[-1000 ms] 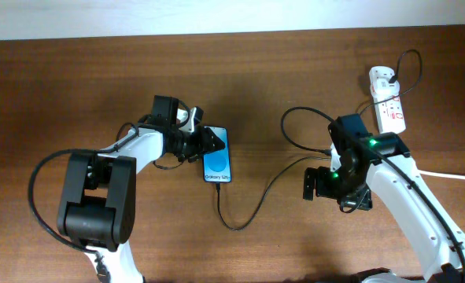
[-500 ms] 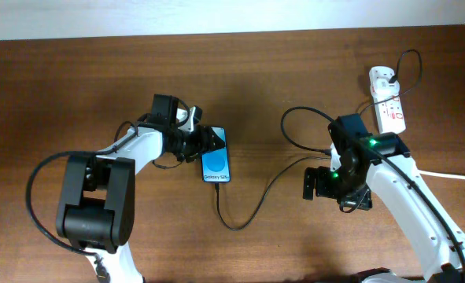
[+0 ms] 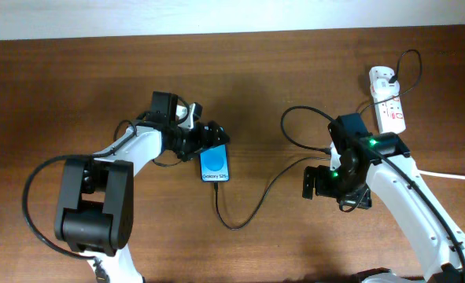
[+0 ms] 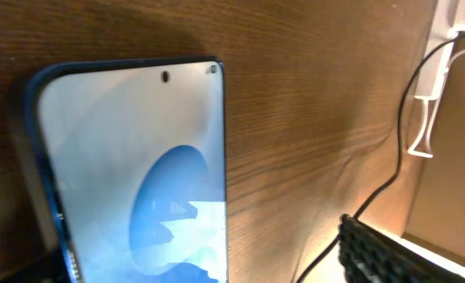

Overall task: Plug charger to phone and switch on socket
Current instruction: 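Lower the plugged-in phone onto the table with the left gripper, then open the left gripper and retract it from the phone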

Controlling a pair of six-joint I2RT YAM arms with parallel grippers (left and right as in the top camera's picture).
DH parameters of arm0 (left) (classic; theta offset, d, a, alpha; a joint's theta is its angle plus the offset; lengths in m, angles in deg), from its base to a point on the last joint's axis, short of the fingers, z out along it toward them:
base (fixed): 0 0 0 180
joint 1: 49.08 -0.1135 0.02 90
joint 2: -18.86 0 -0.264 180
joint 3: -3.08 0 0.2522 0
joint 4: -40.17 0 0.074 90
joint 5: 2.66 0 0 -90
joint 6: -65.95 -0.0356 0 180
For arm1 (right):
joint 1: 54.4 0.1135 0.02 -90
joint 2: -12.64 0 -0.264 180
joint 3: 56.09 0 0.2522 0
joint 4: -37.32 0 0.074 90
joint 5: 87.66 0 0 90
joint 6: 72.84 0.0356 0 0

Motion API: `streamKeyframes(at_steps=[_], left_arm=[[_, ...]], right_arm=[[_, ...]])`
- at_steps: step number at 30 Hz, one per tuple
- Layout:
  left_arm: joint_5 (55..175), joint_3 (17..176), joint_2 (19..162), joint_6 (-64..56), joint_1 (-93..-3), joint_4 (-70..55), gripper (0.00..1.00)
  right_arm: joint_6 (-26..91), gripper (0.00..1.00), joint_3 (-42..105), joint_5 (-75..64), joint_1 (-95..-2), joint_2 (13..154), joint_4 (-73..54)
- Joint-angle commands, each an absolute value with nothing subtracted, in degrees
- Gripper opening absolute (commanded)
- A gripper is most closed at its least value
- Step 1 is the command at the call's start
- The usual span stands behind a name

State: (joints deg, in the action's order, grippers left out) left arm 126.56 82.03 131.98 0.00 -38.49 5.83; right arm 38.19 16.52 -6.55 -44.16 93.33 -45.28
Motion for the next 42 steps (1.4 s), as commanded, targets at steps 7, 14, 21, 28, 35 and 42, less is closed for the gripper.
streamKeyframes(at_steps=[7,14,21,28,35,42], left_arm=[[115.8,79.3,134.2,-0.5,-39.0,3.3,0.99],[112.4,79.3,129.8,-0.5,-39.0,1.0,0.99],[111.5,79.3,129.7,-0.5,-39.0,-0.2,0.99],[111.5,79.3,129.8,0.2,-38.9,2.0,0.99],[111.7,79.3,129.8,0.1,-37.0,6.9,0.99],[111.9,79.3,129.7,0.1,-35.2,10.0,0.99]], right_arm=[[38.6,0.98,16.1,-6.1,-44.3,93.5,-45.2],[38.6,0.98,16.1,-6.0,-44.3,93.5,-45.2],[38.6,0.98,16.0,-6.0,-44.3,93.5,-45.2],[38.6,0.98,16.1,-6.0,-44.3,93.5,-45.2],[38.6,0.98,16.1,-6.0,-44.3,93.5,-45.2],[38.6,0.98,16.1,-6.0,-44.3,93.5,-45.2]])
